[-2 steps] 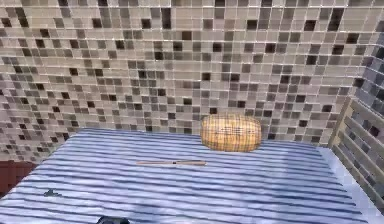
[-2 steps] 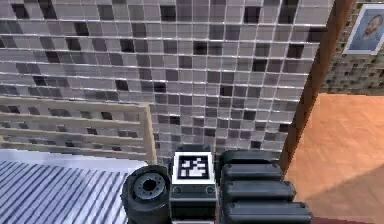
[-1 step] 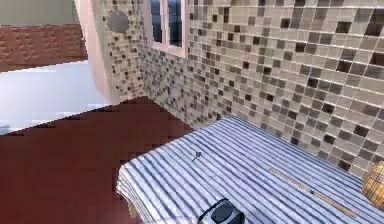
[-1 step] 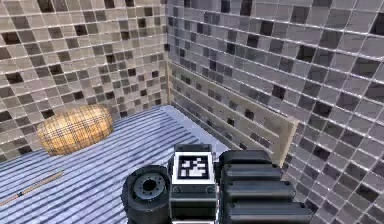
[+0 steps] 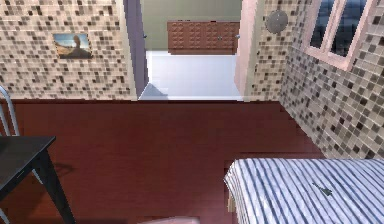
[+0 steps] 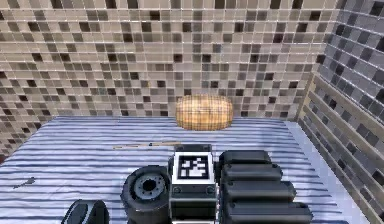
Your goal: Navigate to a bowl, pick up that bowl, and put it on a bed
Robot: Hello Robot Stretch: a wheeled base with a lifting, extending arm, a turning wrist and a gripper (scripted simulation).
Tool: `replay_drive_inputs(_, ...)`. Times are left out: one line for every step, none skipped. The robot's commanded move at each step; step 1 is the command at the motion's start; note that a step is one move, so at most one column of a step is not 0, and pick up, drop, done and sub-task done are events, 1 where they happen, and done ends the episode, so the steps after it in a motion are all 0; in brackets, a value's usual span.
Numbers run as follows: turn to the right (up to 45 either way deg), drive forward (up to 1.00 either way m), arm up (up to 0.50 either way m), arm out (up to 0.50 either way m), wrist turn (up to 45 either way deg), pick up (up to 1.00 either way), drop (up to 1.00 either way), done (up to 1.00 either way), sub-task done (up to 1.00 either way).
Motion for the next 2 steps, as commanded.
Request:
replay_drive_inputs(0.0,0.0,0.0,0.48,0.0,0.0,0.0,0.0,0.0)
replay_drive_inputs(0.0,0.0,0.0,0.0,45.0,0.0,0.0,0.0,0.0)
